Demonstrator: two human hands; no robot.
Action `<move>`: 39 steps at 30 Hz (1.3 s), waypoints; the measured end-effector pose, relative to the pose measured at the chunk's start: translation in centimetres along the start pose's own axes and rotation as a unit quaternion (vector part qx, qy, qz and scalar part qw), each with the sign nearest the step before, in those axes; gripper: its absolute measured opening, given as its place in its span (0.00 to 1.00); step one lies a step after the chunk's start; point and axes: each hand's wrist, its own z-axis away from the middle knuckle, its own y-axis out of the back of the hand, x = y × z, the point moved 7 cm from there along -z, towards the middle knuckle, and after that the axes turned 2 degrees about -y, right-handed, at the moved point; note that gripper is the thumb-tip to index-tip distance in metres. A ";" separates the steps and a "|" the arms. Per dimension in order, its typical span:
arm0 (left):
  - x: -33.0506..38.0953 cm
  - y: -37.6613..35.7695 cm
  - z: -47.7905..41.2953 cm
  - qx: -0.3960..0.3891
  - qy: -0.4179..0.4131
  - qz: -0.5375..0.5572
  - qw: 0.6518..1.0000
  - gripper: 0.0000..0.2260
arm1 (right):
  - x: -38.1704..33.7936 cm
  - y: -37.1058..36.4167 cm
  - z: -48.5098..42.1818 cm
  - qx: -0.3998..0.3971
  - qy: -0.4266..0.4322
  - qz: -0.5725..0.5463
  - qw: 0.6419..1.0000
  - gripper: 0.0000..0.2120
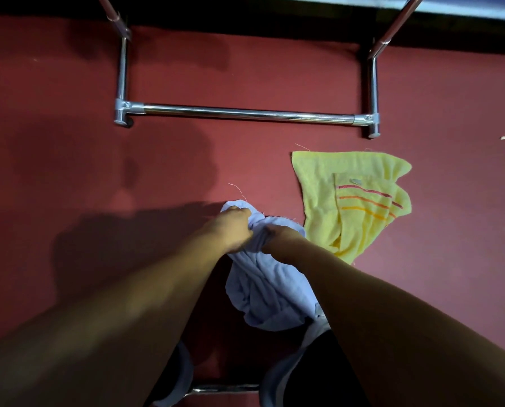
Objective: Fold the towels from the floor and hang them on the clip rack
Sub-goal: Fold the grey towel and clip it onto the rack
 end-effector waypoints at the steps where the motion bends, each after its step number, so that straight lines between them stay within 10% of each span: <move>1: 0.2 0.2 0.1 0.001 -0.005 0.001 1.000 0.22 | -0.2 0.4 0.1 0.022 0.028 -0.021 0.999 0.16; 6: 1.3 1.3 -0.1 0.018 -0.030 0.026 0.999 0.08 | -1.5 3.1 1.9 0.111 0.061 -0.145 0.981 0.07; 19: 12.3 20.7 9.5 0.076 -0.161 0.103 0.979 0.09 | -13.4 16.4 17.7 0.115 0.184 -0.284 0.934 0.11; 27: 17.1 34.4 25.8 0.240 -0.195 0.072 0.948 0.13 | -22.2 21.9 37.6 0.213 0.279 -0.111 0.930 0.12; 33: 20.1 41.6 40.4 0.377 -0.219 0.039 0.899 0.13 | -25.7 22.1 51.6 0.365 0.215 0.243 0.873 0.09; 39: 21.5 44.1 51.3 0.435 -0.215 0.037 0.874 0.11 | -25.4 23.1 59.3 0.424 0.201 0.290 0.834 0.10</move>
